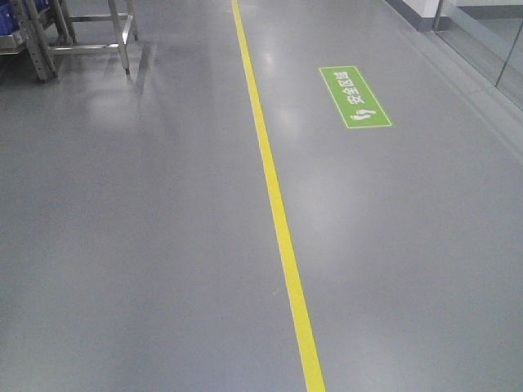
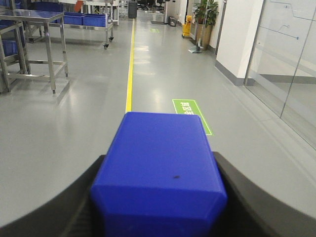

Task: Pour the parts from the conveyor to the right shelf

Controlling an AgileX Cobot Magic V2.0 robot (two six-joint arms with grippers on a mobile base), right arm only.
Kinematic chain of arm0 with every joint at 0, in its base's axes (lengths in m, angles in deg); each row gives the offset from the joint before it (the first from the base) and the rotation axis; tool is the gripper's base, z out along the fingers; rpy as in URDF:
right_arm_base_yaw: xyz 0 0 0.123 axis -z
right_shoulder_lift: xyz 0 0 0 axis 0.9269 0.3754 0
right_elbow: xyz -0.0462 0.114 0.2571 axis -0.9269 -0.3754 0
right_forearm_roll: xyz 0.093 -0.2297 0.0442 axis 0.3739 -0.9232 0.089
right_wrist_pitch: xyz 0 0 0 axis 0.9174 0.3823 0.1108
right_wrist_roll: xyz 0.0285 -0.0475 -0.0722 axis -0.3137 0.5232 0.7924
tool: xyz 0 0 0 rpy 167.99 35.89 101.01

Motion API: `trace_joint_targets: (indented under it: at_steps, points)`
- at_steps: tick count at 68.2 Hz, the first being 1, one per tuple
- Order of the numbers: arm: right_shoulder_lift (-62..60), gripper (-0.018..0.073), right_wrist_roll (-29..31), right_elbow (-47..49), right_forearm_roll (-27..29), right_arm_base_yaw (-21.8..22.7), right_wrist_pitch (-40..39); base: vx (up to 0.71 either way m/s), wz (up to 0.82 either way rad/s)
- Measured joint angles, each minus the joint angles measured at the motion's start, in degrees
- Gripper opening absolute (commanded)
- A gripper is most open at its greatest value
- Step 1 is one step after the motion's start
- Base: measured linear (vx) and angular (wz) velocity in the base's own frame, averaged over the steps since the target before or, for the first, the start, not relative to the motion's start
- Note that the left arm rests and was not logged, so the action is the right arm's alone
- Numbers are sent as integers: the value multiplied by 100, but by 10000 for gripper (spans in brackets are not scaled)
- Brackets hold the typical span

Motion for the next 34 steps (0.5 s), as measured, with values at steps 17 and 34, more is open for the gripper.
trace_joint_targets:
  at_steps: [17, 34]
  points:
    - [0, -6, 0, 0, 0, 0, 1, 46, 6]
    - [0, -6, 0, 0, 0, 0, 6, 47, 4]
